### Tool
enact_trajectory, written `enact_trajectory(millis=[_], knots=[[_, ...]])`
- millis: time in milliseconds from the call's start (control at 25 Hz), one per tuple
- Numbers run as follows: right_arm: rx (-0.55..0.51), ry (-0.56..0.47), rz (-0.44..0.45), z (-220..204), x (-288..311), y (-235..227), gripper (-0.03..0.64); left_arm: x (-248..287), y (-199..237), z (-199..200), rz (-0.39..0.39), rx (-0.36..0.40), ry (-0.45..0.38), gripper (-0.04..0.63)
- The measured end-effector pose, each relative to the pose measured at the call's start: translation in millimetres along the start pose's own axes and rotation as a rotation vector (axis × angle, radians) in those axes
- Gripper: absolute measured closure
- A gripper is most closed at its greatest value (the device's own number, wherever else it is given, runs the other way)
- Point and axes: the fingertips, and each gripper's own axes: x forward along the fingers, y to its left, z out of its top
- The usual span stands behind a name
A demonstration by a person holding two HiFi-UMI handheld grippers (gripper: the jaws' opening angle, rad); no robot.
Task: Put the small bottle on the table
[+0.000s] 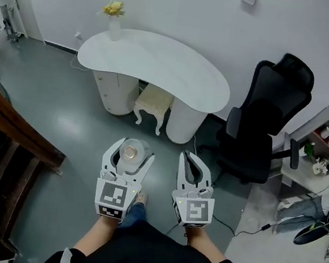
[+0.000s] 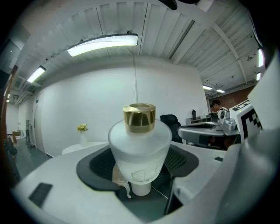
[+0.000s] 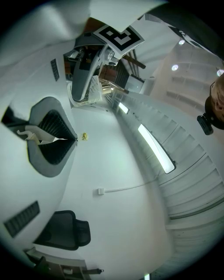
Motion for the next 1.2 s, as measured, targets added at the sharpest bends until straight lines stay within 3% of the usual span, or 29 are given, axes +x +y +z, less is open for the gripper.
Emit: enact_trajectory(millis=[600, 1200], knots=[[-0.011, 0.023, -0.122, -18.4, 151.9, -60.8, 0.594, 143.4, 90.3, 6.7, -0.105, 0.015, -0.002, 0.262], [-0.025, 0.047, -0.154, -28.1, 197.0, -81.4, 0.594, 188.8, 118.6, -1.6, -0.137, -0.033, 0.009, 0.262]])
